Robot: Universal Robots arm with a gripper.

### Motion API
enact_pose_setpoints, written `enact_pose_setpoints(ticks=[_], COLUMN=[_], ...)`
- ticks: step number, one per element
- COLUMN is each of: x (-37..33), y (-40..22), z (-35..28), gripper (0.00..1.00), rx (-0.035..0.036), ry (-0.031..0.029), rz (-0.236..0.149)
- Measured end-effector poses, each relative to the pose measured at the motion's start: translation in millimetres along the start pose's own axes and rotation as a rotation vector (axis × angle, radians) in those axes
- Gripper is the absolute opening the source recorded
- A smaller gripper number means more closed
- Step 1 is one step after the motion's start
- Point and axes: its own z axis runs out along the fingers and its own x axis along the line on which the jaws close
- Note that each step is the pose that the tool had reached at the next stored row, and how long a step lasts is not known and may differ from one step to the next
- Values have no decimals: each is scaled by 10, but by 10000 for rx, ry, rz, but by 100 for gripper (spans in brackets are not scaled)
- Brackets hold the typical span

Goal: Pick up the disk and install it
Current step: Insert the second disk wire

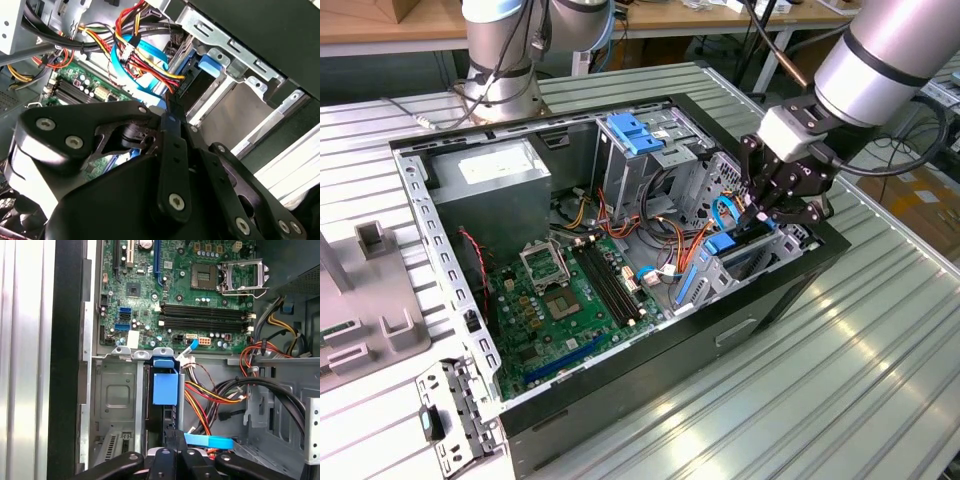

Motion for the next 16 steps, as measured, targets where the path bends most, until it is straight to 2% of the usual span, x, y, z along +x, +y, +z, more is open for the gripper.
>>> enact_pose_setpoints(ticks=[5,11,16], x=[-7,-9,-12], y=[-52,-166,-212], z=[-79,-128,-175], gripper=[11,11,11], rx=[1,-10,-12], ry=[1,2,-6], rz=[1,1,2])
